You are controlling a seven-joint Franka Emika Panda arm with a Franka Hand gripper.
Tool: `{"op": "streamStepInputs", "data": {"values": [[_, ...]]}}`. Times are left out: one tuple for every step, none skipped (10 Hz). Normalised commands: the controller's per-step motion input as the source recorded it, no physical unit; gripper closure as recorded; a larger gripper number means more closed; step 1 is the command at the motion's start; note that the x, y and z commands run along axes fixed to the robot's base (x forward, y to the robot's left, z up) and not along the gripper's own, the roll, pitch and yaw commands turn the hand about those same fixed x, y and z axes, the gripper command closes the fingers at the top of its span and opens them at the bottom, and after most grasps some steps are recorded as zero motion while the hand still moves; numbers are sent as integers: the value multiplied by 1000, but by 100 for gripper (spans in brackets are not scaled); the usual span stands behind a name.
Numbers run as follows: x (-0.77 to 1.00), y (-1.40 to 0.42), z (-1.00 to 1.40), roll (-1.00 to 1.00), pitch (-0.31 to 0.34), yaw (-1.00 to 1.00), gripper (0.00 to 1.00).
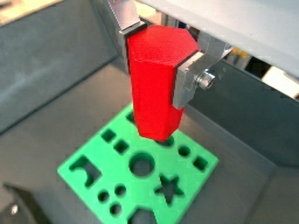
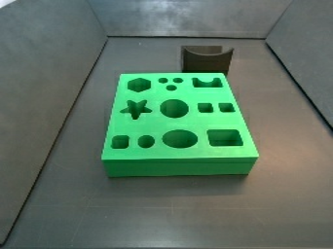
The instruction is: Insert the hexagon object.
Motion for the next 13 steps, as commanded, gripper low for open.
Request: {"op": "streamStepInputs", "data": {"values": [[-780, 397, -851, -30, -220, -20, 100], [-480, 351, -757, -76, -106, -23, 100], [-183, 283, -760, -63, -43, 0, 100], [0, 171, -751, 0, -34, 0, 100], [-131, 183, -931, -37, -154, 0, 100], [-140, 226, -714, -207, -134, 26, 100], [-134, 271, -697, -223, -129, 11, 100], [-214, 309, -886, -84, -136, 0, 100], [-183, 243, -757, 86, -63, 0, 100], [-163, 251, -629, 109, -46, 0, 100], [-57, 283, -511, 113, -4, 0, 100], [297, 223, -420, -21, 29, 0, 100], [286, 134, -366, -124, 0, 0, 100]]}}
